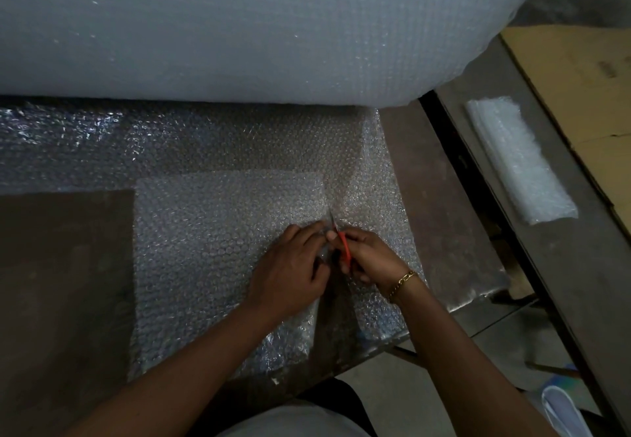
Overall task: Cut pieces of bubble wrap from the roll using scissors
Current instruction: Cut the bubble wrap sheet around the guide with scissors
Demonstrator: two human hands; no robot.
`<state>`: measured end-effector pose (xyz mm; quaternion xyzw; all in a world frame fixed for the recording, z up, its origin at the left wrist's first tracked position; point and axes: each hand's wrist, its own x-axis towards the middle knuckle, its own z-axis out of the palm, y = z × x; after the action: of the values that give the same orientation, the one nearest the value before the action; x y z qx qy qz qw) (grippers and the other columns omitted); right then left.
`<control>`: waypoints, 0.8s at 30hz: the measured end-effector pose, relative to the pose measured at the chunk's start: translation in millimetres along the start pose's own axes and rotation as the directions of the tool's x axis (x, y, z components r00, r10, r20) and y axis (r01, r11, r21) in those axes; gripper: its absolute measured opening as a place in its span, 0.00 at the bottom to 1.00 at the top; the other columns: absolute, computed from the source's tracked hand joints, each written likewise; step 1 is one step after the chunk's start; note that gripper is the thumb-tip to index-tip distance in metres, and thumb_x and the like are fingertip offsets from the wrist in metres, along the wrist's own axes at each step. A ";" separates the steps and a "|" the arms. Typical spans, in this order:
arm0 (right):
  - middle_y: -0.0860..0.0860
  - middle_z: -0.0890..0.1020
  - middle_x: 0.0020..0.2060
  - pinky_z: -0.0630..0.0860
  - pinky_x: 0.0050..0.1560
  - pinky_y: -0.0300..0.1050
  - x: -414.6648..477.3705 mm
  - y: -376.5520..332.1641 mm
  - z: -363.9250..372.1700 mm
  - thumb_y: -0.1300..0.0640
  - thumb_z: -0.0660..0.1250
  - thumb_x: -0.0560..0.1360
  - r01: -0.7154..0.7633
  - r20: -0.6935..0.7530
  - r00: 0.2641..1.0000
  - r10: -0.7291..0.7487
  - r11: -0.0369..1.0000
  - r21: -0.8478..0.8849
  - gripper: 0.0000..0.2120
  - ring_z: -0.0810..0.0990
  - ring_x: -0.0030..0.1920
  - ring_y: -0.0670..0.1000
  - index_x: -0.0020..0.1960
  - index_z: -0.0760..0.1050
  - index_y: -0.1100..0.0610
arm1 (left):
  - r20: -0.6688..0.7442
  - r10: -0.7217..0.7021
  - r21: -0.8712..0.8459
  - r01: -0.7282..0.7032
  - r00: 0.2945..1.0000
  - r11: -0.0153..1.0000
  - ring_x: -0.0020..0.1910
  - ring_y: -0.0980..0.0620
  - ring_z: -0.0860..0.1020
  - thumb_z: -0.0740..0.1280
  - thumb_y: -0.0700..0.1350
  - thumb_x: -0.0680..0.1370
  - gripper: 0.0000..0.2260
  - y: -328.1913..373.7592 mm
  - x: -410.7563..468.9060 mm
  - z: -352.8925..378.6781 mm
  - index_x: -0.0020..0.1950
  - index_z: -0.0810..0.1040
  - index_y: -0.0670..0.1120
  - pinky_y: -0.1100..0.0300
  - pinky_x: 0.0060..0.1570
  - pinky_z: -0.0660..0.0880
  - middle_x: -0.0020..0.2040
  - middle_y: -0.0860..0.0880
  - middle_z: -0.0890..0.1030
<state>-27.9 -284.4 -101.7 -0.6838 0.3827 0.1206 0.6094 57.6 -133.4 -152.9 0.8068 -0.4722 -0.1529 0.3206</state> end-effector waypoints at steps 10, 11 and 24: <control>0.56 0.76 0.29 0.59 0.22 0.34 -3.7 -3.5 1.4 0.38 0.60 0.80 -0.029 0.014 0.999 0.029 0.999 0.016 0.21 0.65 0.20 0.47 0.49 0.76 0.57 | -0.014 0.007 0.001 -0.007 1.000 1.000 0.64 0.50 0.73 0.61 0.48 0.75 0.21 0.5 -0.6 0.1 0.67 0.78 0.45 0.54 0.61 0.75 0.70 0.50 0.76; 0.56 0.76 0.29 0.59 0.22 0.34 -2.6 -5.6 0.8 0.38 0.60 0.80 -0.023 0.015 1.000 0.022 1.000 0.014 0.21 0.65 0.20 0.47 0.48 0.76 0.56 | -0.013 0.008 0.002 -0.008 1.000 1.000 0.64 0.50 0.73 0.62 0.48 0.75 0.21 0.3 -0.5 0.1 0.66 0.78 0.45 0.54 0.61 0.75 0.70 0.51 0.76; 0.55 0.76 0.28 0.62 0.22 0.36 4.0 -16.8 -3.4 0.40 0.65 0.79 0.034 -0.004 0.999 -0.035 0.995 -0.096 0.16 0.70 0.21 0.45 0.44 0.79 0.51 | -0.017 0.001 -0.001 -0.001 1.000 1.000 0.62 0.49 0.73 0.62 0.47 0.74 0.20 -0.5 0.1 0.5 0.65 0.78 0.45 0.52 0.61 0.75 0.67 0.50 0.78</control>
<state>-15.0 -289.7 -91.0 -0.7190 0.3663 0.1264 0.5769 57.8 -133.6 -153.6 0.8077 -0.4698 -0.1461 0.3248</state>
